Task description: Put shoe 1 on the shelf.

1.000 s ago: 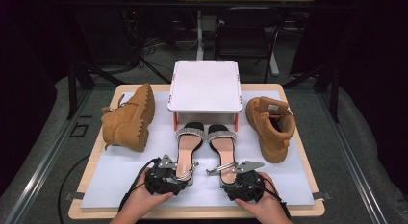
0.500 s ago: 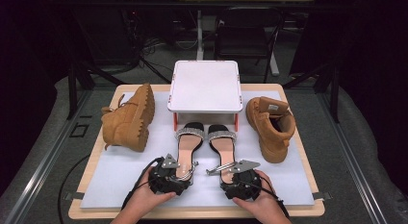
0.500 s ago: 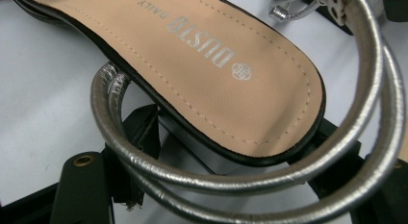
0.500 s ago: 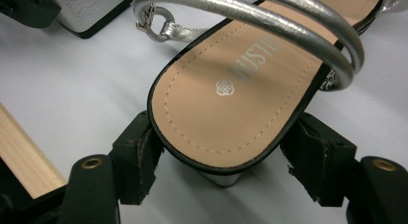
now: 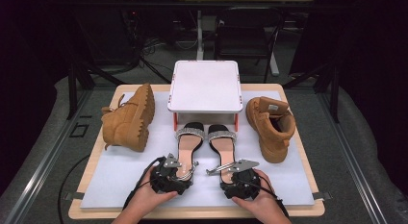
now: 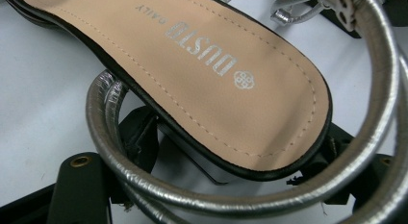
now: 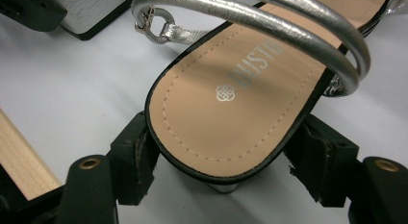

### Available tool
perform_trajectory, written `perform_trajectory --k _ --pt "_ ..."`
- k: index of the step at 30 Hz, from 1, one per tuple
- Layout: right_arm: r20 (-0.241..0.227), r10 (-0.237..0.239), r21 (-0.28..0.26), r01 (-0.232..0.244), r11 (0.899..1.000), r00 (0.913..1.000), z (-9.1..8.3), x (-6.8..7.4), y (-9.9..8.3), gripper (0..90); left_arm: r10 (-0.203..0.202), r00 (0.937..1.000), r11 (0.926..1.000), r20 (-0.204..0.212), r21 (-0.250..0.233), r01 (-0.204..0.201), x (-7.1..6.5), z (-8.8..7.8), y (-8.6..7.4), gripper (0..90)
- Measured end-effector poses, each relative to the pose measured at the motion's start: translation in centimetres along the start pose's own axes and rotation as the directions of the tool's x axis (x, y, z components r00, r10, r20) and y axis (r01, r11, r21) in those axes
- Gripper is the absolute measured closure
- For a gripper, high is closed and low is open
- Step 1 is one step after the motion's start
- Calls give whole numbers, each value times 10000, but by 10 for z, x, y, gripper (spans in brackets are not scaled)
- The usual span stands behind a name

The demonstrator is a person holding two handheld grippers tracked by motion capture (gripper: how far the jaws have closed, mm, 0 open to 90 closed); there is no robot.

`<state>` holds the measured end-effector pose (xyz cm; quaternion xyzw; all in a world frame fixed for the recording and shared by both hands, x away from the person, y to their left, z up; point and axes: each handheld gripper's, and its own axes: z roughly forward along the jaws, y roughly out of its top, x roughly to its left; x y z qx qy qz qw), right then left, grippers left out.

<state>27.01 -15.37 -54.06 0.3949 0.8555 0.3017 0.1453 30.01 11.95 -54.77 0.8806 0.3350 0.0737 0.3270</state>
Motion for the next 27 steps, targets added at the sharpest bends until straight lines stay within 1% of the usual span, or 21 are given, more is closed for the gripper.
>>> perform_trajectory --k 5,7,8,11,13,15,16,17,21,22,27 --pt "-10 49 -57 -49 10000 10000 1 0 0 302 40 9999 10000 -118 -27 -40 -2 2 0 275" --pt "-19 51 -58 -51 10000 10000 1 0 0 301 -26 9999 10000 -138 7 26 -2 3 2 272" --pt "-69 29 9 -29 10000 10000 1 0 0 300 -2 9998 10000 -208 -17 2 -2 4 2 268" --pt "-44 1 40 -1 10000 10000 2 0 1 301 -1 9998 10000 -183 74 2 -2 5 3 263" --pt "-70 12 -18 -12 10000 10000 2 0 1 302 -40 9997 9999 -245 119 43 -3 5 5 264" --pt "-21 13 -20 -13 10000 10000 2 0 1 303 162 9993 9997 -322 182 -156 -5 5 6 268" --pt "-30 -8 -6 8 10000 10000 2 0 1 303 162 9993 9997 -322 182 -156 -5 5 6 270" --pt "-18 3 -5 -3 10000 10000 2 0 1 303 220 9988 9997 -436 141 -214 -7 4 7 282" --pt "-29 21 125 -20 9999 10000 2 0 3 304 183 9991 9998 -394 89 -180 -7 1 9 283" --pt "-4 45 88 -45 10000 10000 2 1 3 305 205 9993 9998 -317 73 -203 -6 -2 10 283" --pt "-93 135 38 -135 9999 9999 -2 0 6 305 20 9999 9998 -155 -201 -23 -2 -11 15 284"
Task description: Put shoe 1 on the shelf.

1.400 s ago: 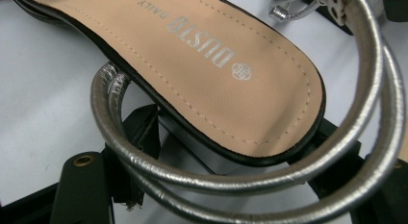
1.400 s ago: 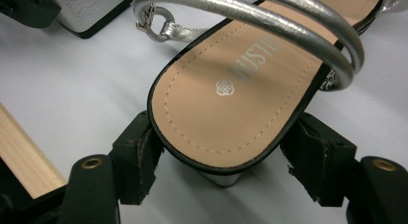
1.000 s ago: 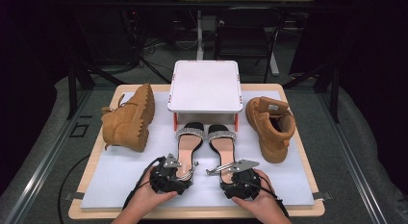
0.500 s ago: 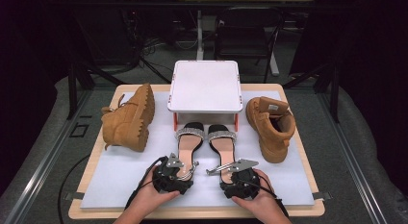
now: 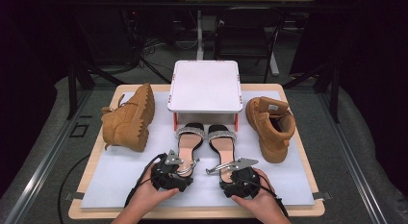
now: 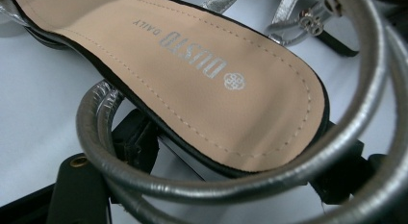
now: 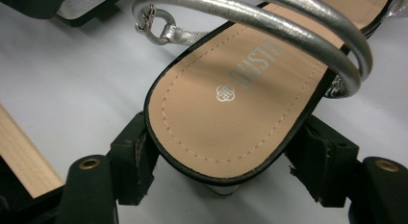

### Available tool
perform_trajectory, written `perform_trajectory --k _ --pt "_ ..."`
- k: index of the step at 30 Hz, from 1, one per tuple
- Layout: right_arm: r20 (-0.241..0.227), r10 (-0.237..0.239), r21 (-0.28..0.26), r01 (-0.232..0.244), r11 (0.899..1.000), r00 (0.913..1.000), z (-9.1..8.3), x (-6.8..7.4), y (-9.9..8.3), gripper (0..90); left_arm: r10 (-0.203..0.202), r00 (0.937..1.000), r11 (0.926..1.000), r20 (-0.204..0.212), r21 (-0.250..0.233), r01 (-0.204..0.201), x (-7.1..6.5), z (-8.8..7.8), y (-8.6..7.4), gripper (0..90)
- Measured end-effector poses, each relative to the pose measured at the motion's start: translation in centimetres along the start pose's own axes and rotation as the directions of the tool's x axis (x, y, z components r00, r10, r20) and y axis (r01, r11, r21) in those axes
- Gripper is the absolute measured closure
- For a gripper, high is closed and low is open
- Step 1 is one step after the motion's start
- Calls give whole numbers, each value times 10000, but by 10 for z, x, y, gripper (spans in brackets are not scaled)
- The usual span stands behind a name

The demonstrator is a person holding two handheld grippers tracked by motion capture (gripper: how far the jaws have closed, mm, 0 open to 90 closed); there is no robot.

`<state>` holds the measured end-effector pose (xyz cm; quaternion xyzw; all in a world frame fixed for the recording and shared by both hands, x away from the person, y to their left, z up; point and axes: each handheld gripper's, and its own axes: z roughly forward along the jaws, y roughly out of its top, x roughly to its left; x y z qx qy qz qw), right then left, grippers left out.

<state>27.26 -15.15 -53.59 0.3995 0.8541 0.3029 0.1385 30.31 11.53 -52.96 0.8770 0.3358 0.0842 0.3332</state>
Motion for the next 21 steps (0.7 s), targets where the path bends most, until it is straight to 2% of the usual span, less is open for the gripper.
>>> perform_trajectory --k 9,13,15,21 --pt "-13 -48 132 49 9999 10000 -1 0 2 306 -267 9996 9992 -56 -289 265 10 0 7 291" --pt "-76 41 10 -41 10000 10000 -2 -1 3 306 -353 9993 9987 -117 -359 348 15 1 12 292" --pt "-103 67 -16 -67 10000 9999 -4 -3 5 306 -477 9989 9981 -16 -401 476 20 0 17 293" --pt "-103 155 -61 -155 9999 9998 -1 -7 13 308 -515 9987 9986 9 -86 515 27 7 26 293"
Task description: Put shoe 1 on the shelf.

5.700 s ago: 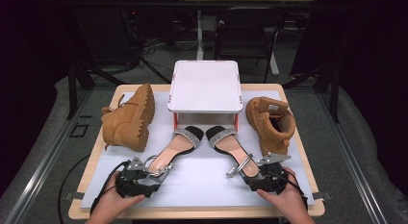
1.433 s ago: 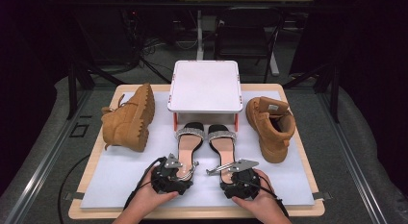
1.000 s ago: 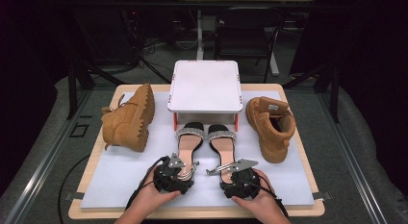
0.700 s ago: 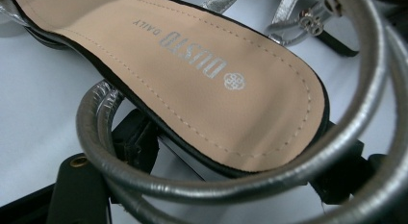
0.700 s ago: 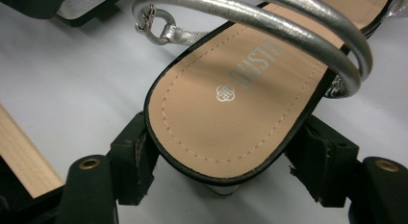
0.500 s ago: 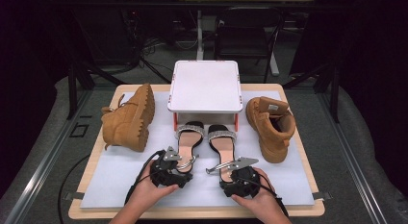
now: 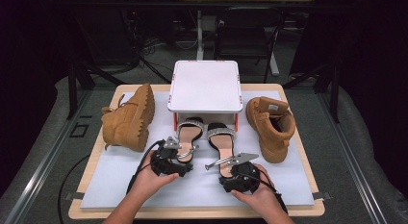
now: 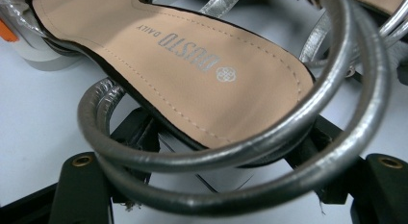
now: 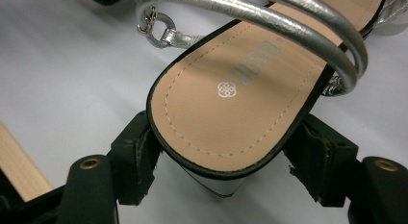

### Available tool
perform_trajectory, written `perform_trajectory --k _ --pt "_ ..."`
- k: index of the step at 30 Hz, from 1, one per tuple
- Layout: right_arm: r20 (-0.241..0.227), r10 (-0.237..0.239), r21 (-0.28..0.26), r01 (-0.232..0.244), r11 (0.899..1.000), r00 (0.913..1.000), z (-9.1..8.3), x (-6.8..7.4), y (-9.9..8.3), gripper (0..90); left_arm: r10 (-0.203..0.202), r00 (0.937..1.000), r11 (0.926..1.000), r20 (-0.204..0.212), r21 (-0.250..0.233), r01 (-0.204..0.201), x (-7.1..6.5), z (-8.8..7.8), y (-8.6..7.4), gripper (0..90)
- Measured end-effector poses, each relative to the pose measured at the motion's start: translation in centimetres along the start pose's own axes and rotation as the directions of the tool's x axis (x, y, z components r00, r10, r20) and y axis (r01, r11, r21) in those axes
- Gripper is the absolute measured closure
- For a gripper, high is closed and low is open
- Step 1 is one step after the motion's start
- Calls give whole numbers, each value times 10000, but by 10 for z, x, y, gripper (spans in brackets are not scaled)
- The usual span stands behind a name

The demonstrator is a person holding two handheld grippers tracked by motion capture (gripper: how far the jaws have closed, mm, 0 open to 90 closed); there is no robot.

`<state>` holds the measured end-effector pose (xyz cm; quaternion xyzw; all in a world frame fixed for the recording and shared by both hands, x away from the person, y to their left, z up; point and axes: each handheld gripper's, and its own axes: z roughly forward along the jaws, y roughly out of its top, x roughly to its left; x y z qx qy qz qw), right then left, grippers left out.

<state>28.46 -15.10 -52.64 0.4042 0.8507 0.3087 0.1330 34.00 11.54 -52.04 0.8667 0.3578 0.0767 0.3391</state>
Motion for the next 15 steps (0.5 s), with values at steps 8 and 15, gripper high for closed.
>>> perform_trajectory --k 8,15 --pt "95 422 -295 -419 9987 9991 9 -10 17 309 86 9999 9999 -64 54 -86 8 7 6 294" --pt "120 582 -414 -577 9975 9982 17 -22 31 312 118 9998 9999 -171 85 -116 15 14 14 293"
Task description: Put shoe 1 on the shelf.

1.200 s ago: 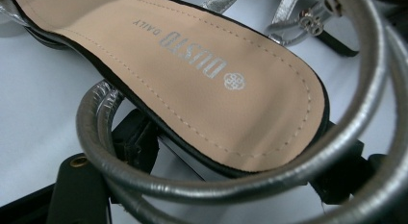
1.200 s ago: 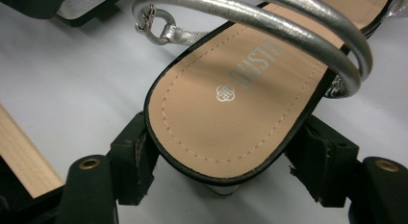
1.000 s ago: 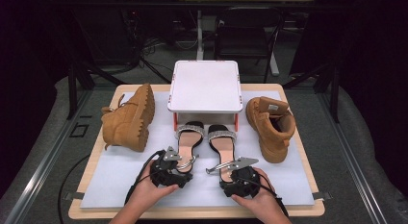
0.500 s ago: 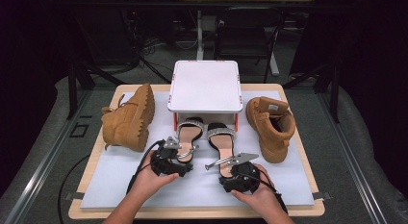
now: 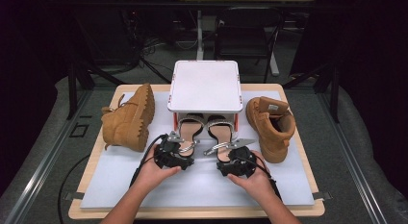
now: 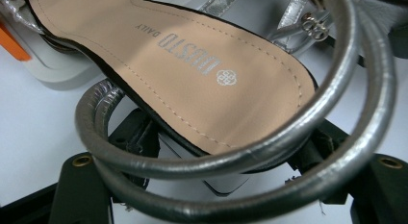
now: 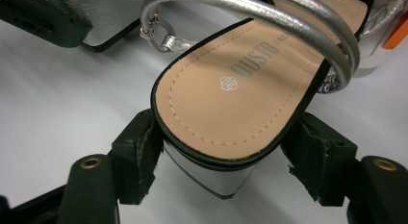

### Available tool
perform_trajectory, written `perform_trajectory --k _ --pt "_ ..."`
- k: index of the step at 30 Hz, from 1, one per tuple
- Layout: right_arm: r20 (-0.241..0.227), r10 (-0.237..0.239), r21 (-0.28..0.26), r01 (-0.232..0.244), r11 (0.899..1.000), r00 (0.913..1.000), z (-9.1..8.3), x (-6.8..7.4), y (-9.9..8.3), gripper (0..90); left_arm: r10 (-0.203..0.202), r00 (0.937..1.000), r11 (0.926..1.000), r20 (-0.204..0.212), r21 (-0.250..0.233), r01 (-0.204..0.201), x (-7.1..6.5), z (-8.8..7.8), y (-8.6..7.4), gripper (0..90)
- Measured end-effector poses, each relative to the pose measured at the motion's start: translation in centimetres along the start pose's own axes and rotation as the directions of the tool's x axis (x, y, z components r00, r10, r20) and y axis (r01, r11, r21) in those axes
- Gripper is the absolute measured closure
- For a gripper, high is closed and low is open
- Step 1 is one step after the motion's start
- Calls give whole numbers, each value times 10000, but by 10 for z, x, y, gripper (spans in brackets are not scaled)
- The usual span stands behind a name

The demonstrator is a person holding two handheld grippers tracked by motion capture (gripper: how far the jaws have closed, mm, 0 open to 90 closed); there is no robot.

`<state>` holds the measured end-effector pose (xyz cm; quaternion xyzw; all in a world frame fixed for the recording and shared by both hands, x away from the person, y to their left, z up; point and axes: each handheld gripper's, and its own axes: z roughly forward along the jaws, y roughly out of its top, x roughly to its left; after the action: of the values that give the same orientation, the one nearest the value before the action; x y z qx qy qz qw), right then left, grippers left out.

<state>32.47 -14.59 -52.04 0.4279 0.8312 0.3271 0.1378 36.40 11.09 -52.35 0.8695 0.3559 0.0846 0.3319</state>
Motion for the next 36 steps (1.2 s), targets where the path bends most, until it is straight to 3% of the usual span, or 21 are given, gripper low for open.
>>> perform_trajectory --k 6,18,29,36 --pt "136 -98 72 97 9999 9999 11 -7 8 313 122 9997 9998 -221 150 -119 7 8 9 293" --pt "407 -45 -77 48 10000 9992 33 -21 31 313 83 9998 9999 -200 148 -80 25 22 24 293" --pt "693 -281 231 265 9994 9972 45 -22 32 316 334 9986 9983 -410 482 -314 22 32 20 296" --pt "656 -52 103 45 9999 9978 47 -23 27 319 53 9993 9986 -376 520 -33 22 33 18 299"
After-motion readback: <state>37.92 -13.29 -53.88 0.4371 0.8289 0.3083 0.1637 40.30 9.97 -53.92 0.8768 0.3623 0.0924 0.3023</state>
